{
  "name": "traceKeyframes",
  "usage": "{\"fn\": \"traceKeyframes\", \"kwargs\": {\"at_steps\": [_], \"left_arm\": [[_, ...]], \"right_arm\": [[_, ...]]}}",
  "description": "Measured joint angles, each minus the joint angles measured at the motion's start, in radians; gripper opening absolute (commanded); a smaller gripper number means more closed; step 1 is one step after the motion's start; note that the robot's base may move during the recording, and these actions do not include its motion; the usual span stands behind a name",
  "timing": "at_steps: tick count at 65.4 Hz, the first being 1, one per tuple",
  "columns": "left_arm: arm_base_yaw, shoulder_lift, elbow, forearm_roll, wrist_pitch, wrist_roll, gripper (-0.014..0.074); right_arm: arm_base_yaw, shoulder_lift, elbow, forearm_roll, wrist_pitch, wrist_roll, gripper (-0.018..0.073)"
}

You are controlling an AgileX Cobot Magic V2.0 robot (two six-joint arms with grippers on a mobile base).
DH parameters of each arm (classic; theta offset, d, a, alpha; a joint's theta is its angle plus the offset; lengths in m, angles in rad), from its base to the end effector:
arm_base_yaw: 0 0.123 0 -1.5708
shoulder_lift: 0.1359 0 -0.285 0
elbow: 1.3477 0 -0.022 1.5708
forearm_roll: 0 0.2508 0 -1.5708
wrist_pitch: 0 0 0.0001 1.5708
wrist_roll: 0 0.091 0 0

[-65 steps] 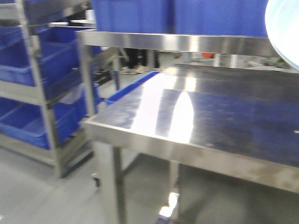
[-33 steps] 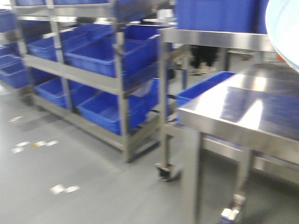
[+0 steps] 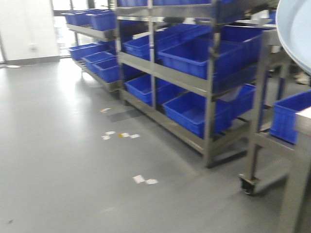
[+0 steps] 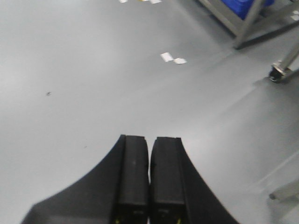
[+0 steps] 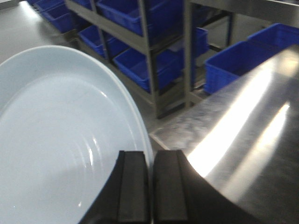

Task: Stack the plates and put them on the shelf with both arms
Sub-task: 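Turn the base away from the table holding the plates in the right gripper, then drive across the floor toward the shelf of blue bins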

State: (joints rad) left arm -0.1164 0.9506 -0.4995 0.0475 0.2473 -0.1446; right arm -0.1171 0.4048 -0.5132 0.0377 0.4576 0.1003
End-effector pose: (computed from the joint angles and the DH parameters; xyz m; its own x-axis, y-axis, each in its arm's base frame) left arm 0.1829 -0.0203 0.2542 -0.5775 -0.0315 -0.8158 0.0501 0.9960 -0.0740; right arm 0.0849 -0.0085 0.3164 -0.2412 0.1630 -0.9567 0.1343 0.9819 0.1334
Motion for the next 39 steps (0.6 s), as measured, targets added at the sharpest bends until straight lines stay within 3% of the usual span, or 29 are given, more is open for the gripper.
{"fn": "traceKeyframes", "kwargs": {"at_steps": [39], "left_arm": [[0.000,0.000,0.000,0.000,0.000,0.000,0.0092]], "right_arm": [[0.000,0.000,0.000,0.000,0.000,0.000,0.0048]]}}
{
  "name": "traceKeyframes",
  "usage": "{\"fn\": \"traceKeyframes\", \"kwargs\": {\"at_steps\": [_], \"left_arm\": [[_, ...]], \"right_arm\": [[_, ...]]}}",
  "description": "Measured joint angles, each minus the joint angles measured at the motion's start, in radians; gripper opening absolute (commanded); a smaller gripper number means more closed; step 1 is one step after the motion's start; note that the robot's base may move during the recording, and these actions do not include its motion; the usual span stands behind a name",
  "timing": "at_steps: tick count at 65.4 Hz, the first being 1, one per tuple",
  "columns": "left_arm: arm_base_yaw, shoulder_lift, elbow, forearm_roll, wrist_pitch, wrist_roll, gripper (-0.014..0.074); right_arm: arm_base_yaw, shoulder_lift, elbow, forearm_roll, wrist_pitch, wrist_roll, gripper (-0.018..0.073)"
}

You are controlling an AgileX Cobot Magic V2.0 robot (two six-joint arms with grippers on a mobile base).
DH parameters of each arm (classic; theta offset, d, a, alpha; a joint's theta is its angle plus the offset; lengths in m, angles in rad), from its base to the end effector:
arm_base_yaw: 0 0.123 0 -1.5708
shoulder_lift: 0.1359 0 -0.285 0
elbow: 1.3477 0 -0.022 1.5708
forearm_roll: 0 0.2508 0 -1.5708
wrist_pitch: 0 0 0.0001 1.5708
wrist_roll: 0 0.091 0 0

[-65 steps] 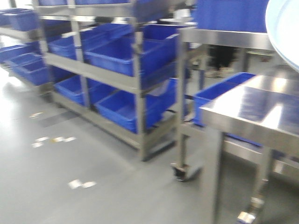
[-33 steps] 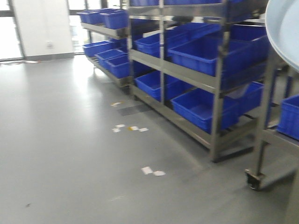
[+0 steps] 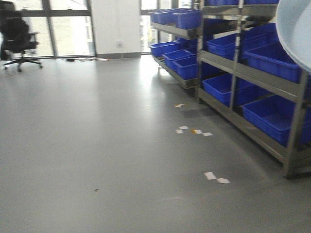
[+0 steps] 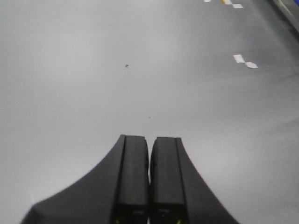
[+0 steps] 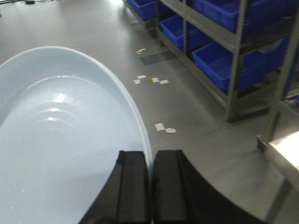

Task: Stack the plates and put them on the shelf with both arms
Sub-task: 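Drive across the floor toward the shelf of blue bins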

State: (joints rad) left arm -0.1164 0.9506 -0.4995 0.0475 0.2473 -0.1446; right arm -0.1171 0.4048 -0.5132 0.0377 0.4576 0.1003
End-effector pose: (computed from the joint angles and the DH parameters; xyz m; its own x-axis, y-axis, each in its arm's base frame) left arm 0.1829 -0.0203 0.2542 -0.5775 -0.0315 -0.8158 0.0501 0.9960 -0.0740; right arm 0.0849 -0.0085 0.3164 -0.2412 0.1630 -0.9567 0.1343 0.9819 0.1334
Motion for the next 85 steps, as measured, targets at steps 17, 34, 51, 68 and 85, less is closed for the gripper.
{"fn": "traceKeyframes", "kwargs": {"at_steps": [17,34,51,68,85], "left_arm": [[0.000,0.000,0.000,0.000,0.000,0.000,0.0092],[0.000,0.000,0.000,0.000,0.000,0.000,0.0092],[0.000,0.000,0.000,0.000,0.000,0.000,0.0092],[0.000,0.000,0.000,0.000,0.000,0.000,0.0092],[0.000,0.000,0.000,0.000,0.000,0.000,0.0092]], "right_arm": [[0.000,0.000,0.000,0.000,0.000,0.000,0.0048],[0.000,0.000,0.000,0.000,0.000,0.000,0.0048],[0.000,0.000,0.000,0.000,0.000,0.000,0.0048],[0.000,0.000,0.000,0.000,0.000,0.000,0.0048],[0.000,0.000,0.000,0.000,0.000,0.000,0.0048]]}}
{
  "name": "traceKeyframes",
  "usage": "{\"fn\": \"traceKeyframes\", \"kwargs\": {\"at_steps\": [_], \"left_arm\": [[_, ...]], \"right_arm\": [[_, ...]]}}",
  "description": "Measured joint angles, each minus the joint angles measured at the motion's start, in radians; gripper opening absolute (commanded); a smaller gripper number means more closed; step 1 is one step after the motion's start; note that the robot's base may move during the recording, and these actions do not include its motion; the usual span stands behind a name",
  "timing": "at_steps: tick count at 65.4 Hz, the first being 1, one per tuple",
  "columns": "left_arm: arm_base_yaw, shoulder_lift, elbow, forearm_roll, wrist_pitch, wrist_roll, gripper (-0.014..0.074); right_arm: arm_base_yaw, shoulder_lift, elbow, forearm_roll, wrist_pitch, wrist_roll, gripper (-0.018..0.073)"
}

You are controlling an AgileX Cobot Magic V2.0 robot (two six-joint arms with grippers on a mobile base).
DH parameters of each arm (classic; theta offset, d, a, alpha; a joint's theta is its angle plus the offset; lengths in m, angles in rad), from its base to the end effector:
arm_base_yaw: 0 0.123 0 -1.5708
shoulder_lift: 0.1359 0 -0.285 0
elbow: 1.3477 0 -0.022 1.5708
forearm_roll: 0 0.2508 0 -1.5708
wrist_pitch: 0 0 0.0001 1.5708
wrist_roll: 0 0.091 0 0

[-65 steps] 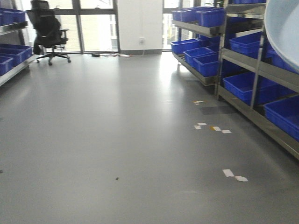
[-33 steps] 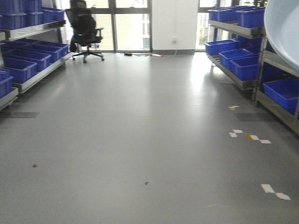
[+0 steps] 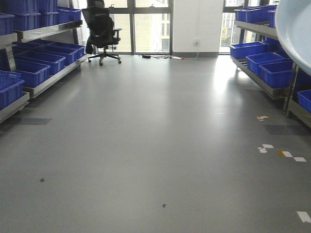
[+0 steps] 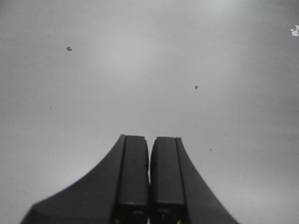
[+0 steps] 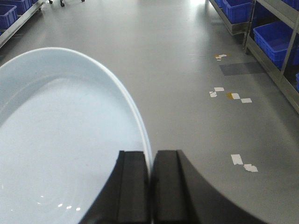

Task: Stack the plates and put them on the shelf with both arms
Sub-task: 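Drive across the floor toward the shelf of blue bins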

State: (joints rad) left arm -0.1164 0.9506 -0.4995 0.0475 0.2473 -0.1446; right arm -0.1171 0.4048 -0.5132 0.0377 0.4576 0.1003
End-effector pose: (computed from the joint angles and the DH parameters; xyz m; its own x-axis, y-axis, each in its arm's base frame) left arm 0.1829 -0.0203 0.2542 -0.5775 -0.0315 -0.8158 0.0501 0.9960 -0.0740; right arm 0.0849 -0.0085 0.3164 -0.2412 0.1630 -0.9567 0.1343 0.9819 0.1334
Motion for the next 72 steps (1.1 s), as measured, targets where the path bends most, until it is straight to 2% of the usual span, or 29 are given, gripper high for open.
{"fn": "traceKeyframes", "kwargs": {"at_steps": [72], "left_arm": [[0.000,0.000,0.000,0.000,0.000,0.000,0.0092]], "right_arm": [[0.000,0.000,0.000,0.000,0.000,0.000,0.0048]]}}
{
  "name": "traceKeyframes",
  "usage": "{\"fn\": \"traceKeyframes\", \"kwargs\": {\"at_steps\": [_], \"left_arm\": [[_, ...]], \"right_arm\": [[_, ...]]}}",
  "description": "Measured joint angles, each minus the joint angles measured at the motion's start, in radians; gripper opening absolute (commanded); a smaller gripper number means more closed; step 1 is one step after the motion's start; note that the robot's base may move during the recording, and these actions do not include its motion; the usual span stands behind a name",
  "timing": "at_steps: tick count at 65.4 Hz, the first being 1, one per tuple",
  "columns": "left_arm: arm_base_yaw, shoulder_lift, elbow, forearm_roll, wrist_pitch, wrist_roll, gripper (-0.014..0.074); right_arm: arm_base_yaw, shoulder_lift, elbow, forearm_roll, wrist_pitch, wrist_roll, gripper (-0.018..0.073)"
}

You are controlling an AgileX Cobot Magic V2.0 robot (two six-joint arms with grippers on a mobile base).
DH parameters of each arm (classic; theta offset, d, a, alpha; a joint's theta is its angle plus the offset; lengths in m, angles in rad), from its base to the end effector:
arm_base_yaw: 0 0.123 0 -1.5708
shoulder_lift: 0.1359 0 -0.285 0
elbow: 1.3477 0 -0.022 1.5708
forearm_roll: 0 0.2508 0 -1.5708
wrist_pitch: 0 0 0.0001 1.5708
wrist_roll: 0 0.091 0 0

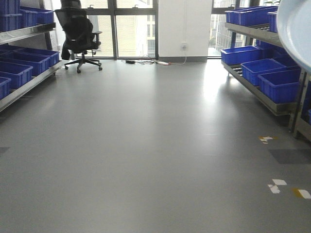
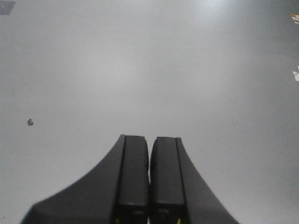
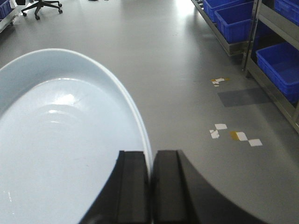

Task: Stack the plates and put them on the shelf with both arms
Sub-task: 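Drive across the floor toward the shelf of blue bins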

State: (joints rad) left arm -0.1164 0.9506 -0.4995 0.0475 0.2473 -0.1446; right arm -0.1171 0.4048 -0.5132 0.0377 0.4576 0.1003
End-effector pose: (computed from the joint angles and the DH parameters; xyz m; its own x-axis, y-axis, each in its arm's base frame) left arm 0.1829 -0.0203 0.2542 -0.5775 -0.0315 -0.8158 0.0501 0.9960 -0.0740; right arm 0.0849 -0.0085 0.3164 -0.2412 0.1630 -0.9567 0.1343 0.9819 0.1334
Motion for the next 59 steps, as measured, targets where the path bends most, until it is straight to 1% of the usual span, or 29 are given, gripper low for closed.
{"fn": "traceKeyframes", "kwargs": {"at_steps": [59], "left_arm": [[0.000,0.000,0.000,0.000,0.000,0.000,0.0092]], "right_arm": [[0.000,0.000,0.000,0.000,0.000,0.000,0.0048]]}}
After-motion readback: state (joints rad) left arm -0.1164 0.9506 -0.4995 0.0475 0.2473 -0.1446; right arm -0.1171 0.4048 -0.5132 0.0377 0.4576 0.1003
